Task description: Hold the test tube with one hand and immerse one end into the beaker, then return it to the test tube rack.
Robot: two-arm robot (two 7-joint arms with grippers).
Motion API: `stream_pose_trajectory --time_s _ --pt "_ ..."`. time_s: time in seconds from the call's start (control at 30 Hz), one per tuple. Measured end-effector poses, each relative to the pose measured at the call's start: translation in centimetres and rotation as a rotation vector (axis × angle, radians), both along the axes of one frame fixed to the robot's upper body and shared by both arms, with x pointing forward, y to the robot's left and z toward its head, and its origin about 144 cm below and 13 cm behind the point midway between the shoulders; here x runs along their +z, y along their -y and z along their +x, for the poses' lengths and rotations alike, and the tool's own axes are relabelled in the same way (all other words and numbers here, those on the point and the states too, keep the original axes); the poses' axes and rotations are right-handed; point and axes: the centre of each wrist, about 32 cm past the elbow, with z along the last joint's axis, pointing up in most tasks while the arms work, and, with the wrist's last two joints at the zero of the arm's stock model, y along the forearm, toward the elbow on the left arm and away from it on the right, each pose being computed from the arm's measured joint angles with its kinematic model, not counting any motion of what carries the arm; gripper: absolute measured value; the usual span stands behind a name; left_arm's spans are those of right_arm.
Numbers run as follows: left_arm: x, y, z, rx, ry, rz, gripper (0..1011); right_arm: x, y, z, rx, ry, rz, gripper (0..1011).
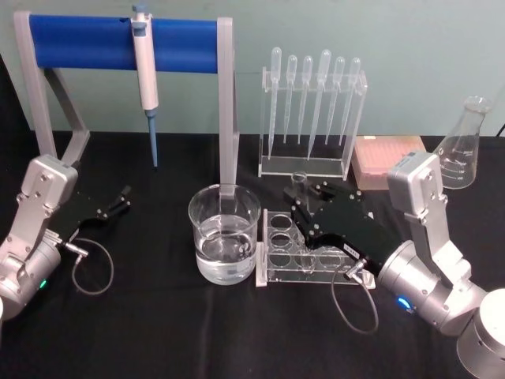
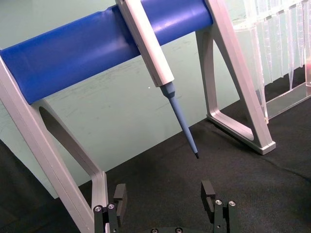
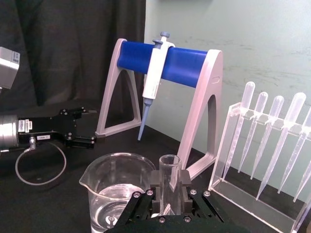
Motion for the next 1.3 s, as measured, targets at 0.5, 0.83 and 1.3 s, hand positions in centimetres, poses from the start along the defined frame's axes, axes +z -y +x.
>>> stream_pose_trajectory --time_s 0.5,0.83,1.3 --pt "0.0 0.0 0.0 0.0 0.0 0.0 1000 0.2 2.1 -2.3 -0.055 -0.025 0.008 689" --pt "0.0 0.0 0.0 0.0 0.0 0.0 1000 -1.0 7.4 -5.0 -0.386 0.001 0.011 985" --pt "0.0 0.0 0.0 0.0 0.0 0.0 1000 -7.1 8.6 -3.7 -0.581 0.005 0.105 1002"
